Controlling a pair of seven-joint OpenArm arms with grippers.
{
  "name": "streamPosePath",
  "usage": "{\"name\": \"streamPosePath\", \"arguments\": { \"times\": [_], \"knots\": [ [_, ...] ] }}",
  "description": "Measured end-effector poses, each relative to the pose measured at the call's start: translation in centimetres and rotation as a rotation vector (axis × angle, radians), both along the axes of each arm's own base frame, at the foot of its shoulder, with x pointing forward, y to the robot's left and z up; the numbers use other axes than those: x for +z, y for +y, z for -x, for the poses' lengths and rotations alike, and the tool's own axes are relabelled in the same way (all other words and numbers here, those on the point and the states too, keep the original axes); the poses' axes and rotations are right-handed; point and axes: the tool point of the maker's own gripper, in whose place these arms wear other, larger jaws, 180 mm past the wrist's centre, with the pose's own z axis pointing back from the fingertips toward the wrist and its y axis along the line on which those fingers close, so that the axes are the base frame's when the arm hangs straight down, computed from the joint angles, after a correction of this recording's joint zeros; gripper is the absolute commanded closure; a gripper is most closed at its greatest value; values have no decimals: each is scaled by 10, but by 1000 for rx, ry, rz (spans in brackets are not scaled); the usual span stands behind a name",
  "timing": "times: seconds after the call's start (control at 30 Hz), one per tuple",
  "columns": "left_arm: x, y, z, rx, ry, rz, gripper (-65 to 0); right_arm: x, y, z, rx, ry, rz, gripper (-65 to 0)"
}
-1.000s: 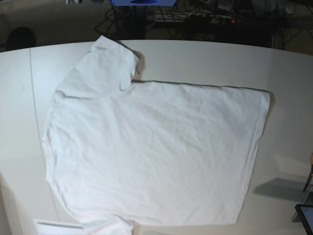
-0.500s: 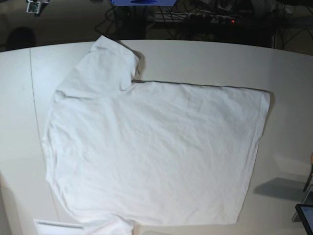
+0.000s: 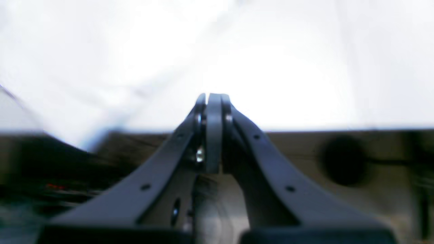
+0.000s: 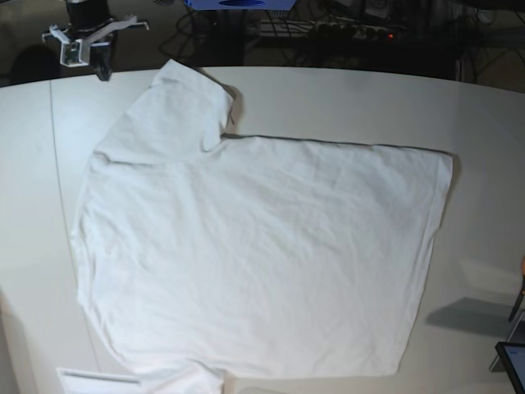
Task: Fold the T-shirt properly
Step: 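Grasp the shirt's shoulder corner with the right gripper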
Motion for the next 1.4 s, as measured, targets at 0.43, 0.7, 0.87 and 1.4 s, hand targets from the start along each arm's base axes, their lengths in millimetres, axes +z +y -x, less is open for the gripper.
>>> {"name": "streamPosePath", "arguments": {
  "times": [0.43,0.7,0.87,1.4],
  "knots": [
    [8,50,-32,125,21,-86,0,-13,19,-2,-27,140,-268,-271],
    [7,52,-38,141,8,-76,0,-2,43,-9,65,151,-462,-370],
    [14,70,-32,216,-33,-14,0,-6,48,-12,89,180,-484,-393],
    [15,91,-38,251,-19,9,0,-36,52,-10,61,240,-556,-392]
  ]
}}
